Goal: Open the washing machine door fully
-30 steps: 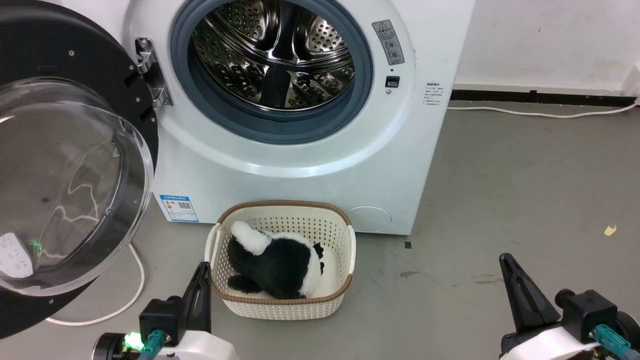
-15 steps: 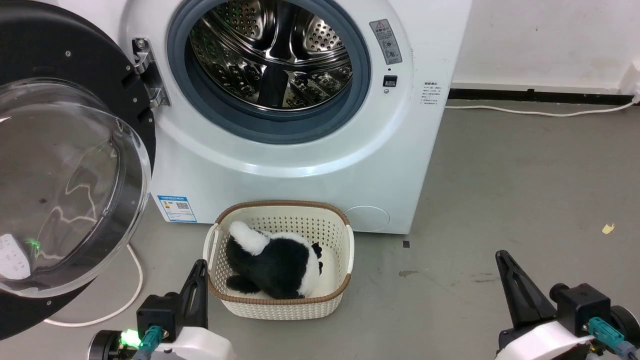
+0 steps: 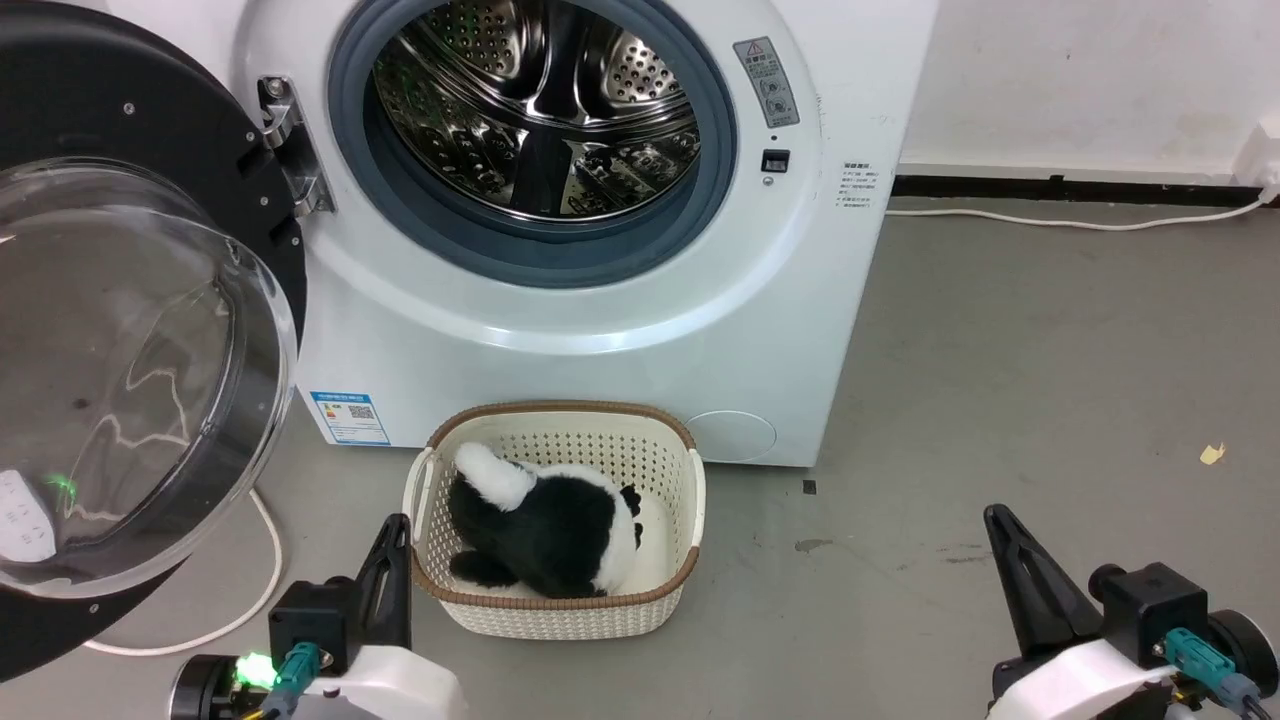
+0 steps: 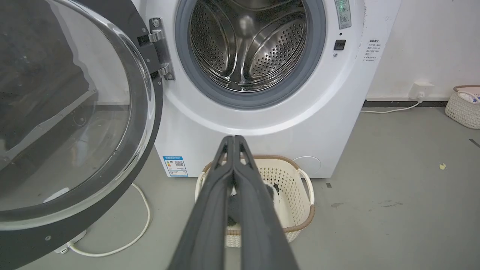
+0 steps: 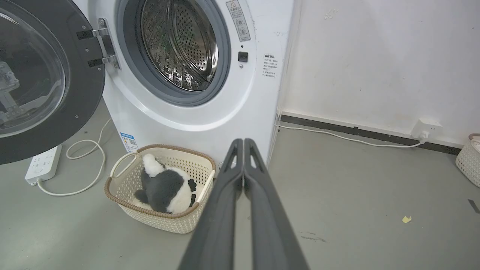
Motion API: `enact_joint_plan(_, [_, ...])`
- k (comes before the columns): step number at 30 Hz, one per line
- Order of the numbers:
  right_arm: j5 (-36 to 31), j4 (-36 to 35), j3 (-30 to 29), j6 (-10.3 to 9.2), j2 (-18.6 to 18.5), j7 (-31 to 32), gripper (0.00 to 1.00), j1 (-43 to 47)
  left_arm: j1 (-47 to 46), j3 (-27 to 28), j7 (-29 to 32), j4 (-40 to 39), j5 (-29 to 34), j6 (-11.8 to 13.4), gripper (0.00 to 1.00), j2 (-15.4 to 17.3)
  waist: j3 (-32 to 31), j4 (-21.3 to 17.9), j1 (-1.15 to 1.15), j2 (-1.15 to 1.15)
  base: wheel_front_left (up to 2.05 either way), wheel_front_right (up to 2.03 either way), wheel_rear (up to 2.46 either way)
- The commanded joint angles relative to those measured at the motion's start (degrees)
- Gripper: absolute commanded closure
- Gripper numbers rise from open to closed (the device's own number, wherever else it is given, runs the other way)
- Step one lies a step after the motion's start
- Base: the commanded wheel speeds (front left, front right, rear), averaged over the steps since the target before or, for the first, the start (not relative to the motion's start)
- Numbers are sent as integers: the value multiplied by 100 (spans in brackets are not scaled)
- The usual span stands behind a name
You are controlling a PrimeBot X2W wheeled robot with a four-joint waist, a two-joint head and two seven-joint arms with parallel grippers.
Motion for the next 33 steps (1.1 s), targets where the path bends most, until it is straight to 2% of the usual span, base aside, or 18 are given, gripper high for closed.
enact_joint_plan(1, [-45, 18, 18, 4, 20, 45, 100, -98, -73, 31, 35, -47, 41, -17, 100, -3, 1, -4, 0, 0, 0, 0, 0])
enact_joint_plan(33, [-146, 28, 83, 5, 25, 308, 100, -178, -112, 184, 297, -183, 168, -101, 100, -37, 12, -53, 0, 0, 0, 0, 0])
